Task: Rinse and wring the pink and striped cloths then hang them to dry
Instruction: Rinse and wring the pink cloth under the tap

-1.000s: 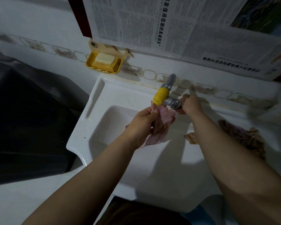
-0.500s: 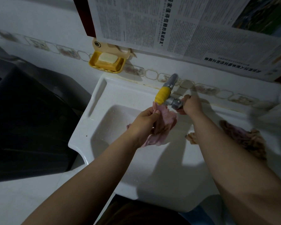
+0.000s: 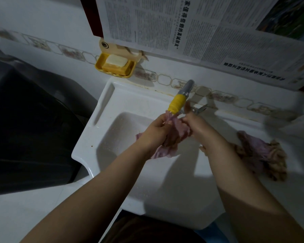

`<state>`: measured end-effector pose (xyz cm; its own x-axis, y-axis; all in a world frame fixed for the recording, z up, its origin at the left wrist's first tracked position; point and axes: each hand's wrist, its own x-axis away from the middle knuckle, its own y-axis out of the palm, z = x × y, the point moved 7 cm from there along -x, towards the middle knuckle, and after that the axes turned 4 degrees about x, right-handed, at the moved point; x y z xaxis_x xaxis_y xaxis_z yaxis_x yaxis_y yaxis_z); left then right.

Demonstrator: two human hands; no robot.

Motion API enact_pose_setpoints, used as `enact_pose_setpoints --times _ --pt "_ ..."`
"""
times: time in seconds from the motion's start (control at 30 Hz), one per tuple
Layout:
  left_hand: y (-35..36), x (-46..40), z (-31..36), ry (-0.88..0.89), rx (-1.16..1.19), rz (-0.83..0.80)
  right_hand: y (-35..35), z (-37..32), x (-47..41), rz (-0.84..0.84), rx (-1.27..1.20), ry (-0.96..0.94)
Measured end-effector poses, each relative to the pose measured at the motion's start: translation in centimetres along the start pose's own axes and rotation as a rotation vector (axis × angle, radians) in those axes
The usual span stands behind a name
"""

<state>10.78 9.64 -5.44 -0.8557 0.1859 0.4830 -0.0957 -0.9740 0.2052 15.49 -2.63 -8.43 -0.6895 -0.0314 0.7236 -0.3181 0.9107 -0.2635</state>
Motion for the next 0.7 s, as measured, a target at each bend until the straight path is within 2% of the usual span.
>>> enact_pose_setpoints --times 0.03,0.13,0.2,0.3,0.37,0.47,0.53,0.6,0.7 --pt "-0.1 0.0 0.1 0.021 -0.015 -0.008 0.8 -0.4 0.7 0.014 0.039 -0.084" --pt "-0.8 0.3 0.0 0.009 -0.026 0.029 0.9 -1.4 1.7 0.216 0.157 -0.335" --pt "-2.0 0.4 -0.4 -0.019 -0.063 0.102 0.5 -1.7 1.7 0.294 0.126 -0.401" --pt "-3.0 0.1 -1.0 -0.035 -0.066 0.134 1.2 -2.3 1.6 0.294 0.193 -0.475" --pt "-3.6 -0.3 -1.3 -0.046 0.039 0.2 1.1 -2.7 1.9 0.352 0.258 -0.517" --pt "-4.5 -1.0 -1.6 -0.049 0.218 0.279 0.7 -2.9 2.1 0.397 0.214 -0.525" --pt "-4.4 -1.5 -2.3 -0.13 0.212 0.239 1.4 -2.9 2.5 0.338 0.147 -0.54" --pt "-3.8 -1.5 -3.4 -0.244 0.136 0.117 2.2 -2.9 2.7 0.286 0.086 -0.528" --pt "-2.7 -0.9 -3.9 -0.362 0.065 0.002 1.2 -3.3 2.3 0.301 0.057 -0.492"
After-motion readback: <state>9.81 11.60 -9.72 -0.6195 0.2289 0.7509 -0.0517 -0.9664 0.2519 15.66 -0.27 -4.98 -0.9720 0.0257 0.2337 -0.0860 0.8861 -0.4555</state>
